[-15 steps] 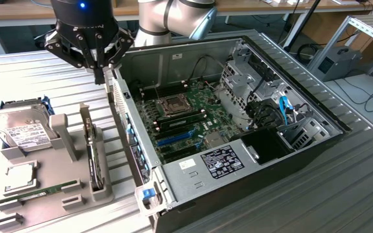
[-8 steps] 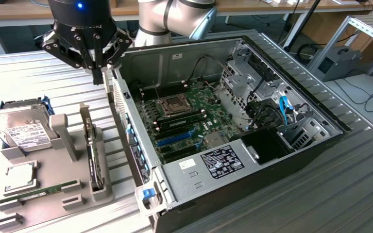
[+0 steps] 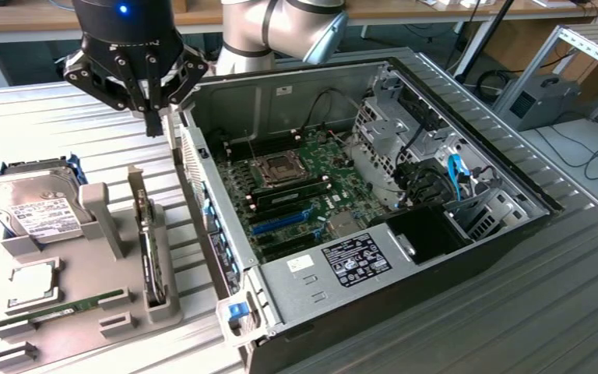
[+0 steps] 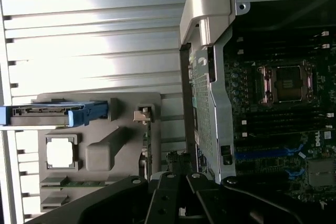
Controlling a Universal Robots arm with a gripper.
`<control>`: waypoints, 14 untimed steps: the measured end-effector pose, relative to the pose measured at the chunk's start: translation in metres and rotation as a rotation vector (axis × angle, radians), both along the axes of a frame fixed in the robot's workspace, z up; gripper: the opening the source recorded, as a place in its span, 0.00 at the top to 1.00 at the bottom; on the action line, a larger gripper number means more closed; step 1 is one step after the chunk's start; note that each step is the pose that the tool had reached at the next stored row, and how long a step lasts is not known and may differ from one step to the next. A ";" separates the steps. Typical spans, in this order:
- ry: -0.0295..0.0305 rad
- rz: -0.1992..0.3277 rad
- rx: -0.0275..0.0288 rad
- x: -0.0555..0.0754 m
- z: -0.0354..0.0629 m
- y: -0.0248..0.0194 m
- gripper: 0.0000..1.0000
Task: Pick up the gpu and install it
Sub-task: 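Reach for the gpu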
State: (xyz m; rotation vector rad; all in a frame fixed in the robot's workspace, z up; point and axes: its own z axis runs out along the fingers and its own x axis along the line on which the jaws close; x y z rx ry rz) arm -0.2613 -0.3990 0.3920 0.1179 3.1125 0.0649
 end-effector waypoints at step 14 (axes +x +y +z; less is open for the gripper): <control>0.0000 0.000 0.0000 -0.004 -0.0004 0.0000 0.89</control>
